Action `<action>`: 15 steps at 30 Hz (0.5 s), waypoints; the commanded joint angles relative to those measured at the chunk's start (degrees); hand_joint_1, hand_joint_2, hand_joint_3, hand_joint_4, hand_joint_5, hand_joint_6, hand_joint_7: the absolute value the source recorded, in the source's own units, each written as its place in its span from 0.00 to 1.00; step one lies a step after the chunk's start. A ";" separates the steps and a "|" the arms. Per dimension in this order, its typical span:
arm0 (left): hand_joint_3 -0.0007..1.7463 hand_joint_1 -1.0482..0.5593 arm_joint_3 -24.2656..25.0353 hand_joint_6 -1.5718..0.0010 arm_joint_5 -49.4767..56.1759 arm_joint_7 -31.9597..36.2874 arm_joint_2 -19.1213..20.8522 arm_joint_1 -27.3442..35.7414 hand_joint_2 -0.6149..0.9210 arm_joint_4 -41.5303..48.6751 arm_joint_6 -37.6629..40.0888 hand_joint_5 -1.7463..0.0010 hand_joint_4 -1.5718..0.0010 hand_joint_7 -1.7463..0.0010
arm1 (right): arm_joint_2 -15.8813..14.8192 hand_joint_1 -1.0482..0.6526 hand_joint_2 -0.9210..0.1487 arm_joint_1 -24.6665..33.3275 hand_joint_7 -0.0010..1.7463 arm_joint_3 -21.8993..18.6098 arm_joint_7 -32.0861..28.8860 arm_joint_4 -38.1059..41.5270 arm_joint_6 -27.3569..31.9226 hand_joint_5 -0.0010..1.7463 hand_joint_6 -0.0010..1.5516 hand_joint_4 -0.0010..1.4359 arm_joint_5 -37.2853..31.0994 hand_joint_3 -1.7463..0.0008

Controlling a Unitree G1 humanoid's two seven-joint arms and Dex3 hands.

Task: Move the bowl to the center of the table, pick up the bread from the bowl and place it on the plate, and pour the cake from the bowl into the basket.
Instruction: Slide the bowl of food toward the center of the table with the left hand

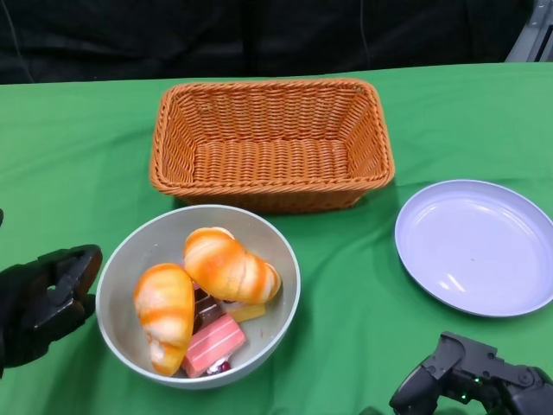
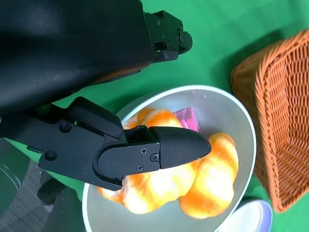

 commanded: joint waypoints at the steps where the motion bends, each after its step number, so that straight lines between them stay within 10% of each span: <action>1: 0.36 0.14 0.28 1.00 -0.54 -1.22 -0.44 -0.37 1.00 -0.82 -0.44 1.00 1.00 1.00 | -0.19 0.46 0.17 0.01 0.68 -0.11 -0.19 -0.01 -0.23 0.87 0.44 0.50 0.36 0.69; 15: 0.36 0.14 -2.76 1.00 -0.81 -2.13 -3.27 0.42 1.00 -5.10 2.35 1.00 1.00 1.00 | 0.00 0.47 0.16 0.14 0.68 0.28 -0.87 -0.17 -0.31 0.86 0.44 0.50 -0.13 0.69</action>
